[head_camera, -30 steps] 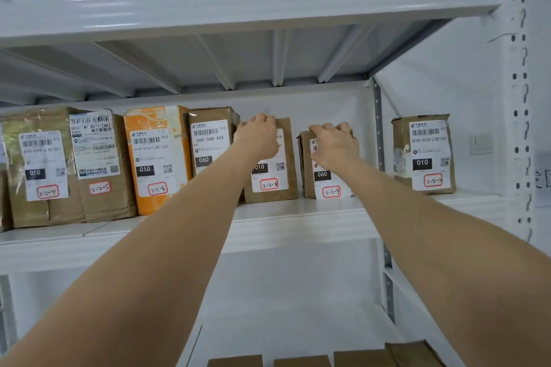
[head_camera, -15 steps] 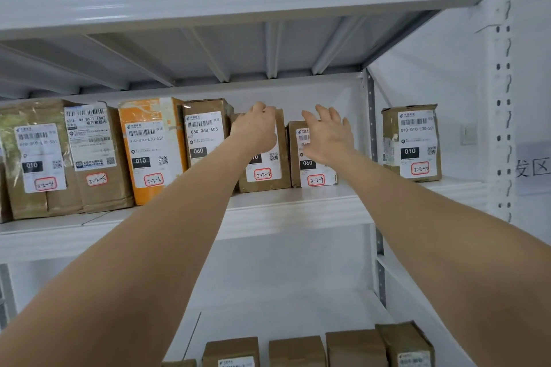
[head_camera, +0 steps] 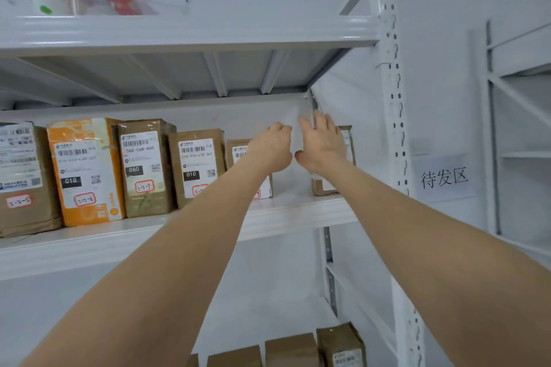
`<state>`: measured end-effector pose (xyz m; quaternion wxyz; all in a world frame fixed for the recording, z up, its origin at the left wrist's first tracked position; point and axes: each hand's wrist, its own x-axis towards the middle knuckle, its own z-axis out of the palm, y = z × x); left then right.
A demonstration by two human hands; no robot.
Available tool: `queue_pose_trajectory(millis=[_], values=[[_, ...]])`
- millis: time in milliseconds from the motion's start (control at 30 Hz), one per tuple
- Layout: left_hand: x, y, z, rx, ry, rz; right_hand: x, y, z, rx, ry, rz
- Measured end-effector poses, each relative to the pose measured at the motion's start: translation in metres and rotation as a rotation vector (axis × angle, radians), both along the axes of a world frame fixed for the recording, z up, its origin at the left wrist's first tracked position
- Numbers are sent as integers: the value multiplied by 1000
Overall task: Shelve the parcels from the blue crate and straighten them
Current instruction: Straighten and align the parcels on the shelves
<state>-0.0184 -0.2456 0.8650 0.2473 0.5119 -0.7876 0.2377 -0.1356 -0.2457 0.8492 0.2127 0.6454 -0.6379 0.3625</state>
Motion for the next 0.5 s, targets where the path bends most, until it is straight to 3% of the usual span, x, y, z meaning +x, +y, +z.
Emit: queue_pose_trajectory(millis=[333,500], values=[[-65,-11,8,-66,8,-56,-63,-9,-16,158,-345,0],[-72,-33,14,14,-34,2,-62,-21,-33,250,-392,4]])
